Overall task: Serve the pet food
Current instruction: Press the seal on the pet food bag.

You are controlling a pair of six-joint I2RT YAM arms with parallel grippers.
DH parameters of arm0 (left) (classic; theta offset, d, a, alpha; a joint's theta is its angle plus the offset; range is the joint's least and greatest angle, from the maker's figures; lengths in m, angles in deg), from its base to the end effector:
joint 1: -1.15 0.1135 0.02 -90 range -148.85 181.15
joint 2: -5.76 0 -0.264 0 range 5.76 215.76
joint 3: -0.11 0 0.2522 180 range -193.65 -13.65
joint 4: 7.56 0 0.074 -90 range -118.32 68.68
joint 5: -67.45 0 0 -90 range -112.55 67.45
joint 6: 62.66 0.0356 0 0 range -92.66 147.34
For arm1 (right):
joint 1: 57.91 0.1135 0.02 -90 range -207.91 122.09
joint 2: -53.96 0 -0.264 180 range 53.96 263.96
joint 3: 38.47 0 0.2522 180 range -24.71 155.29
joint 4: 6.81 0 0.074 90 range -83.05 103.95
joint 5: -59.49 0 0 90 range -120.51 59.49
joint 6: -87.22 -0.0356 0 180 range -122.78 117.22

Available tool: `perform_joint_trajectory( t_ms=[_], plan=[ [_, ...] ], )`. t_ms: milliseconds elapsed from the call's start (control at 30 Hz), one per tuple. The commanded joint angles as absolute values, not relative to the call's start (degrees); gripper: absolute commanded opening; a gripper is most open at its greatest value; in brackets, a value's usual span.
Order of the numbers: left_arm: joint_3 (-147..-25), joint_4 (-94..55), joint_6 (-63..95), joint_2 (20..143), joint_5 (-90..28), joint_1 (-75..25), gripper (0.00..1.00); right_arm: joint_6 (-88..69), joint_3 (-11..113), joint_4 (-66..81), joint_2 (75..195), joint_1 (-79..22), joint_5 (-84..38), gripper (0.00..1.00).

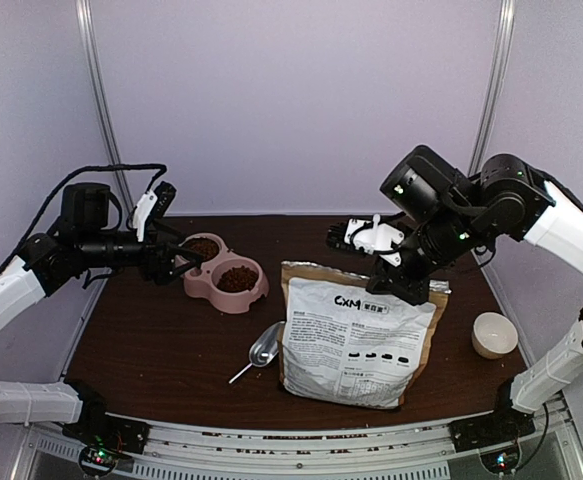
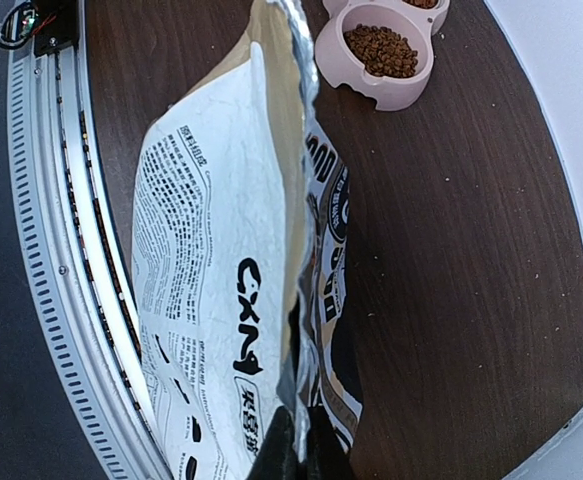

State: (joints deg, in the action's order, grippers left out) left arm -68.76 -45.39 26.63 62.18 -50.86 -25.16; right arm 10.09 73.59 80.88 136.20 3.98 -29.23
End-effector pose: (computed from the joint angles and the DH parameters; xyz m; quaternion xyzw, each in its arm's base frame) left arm 0.1856 -0.1106 0.3427 0.3090 0.7702 -0.3220 0.4556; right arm 0.1225 0.2310 0.4077 -0.5858 0.7617 0.1246 0.2473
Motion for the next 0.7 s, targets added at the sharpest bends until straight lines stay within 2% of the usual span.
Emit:
perform_joint_trajectory(
  t_ms=[0, 33, 133, 233, 267, 333, 533, 600, 667],
  plan=[
    [-69.31, -44.08, 27.51, 61.24, -51.41, -24.87, 0.84, 9.26, 73.42, 83.59, 134.75, 3.36, -32.1, 0.07],
    [-69.26, -44.08, 27.56, 61.22, -51.41, -24.82, 0.85, 9.07, 73.27, 83.9, 134.55, 3.35, -32.3, 0.15],
    [-69.37, -44.07, 27.52, 61.22, -51.45, -24.8, 0.84, 8.63, 72.04, 84.27, 133.36, 3.37, -32.83, 0.19],
    [-69.33, -44.08, 27.55, 61.22, -51.53, -24.79, 0.85, 8.2, 70.96, 84.38, 132.19, 3.36, -33.31, 0.16],
    [-69.37, -44.01, 27.58, 61.25, -51.5, -24.86, 0.85, 8.07, 70.65, 84.38, 131.91, 3.35, -33.32, 0.13],
    [-69.31, -43.99, 27.54, 61.31, -51.55, -24.86, 0.85, 7.84, 70.19, 84.39, 131.47, 3.35, -33.52, 0.0],
    [-69.26, -43.99, 27.57, 61.31, -51.62, -24.79, 0.85, 7.49, 69.72, 84.45, 130.48, 3.28, -34.11, 0.0],
    [-69.27, -43.97, 27.59, 61.22, -51.52, -24.8, 0.85, 7.2, 69.62, 84.93, 130.07, 3.29, -34.89, 0.14],
    [-69.26, -43.98, 27.59, 61.22, -51.6, -24.8, 0.85, 7.05, 69.24, 85.34, 129.46, 3.26, -35.3, 0.17]
  ],
)
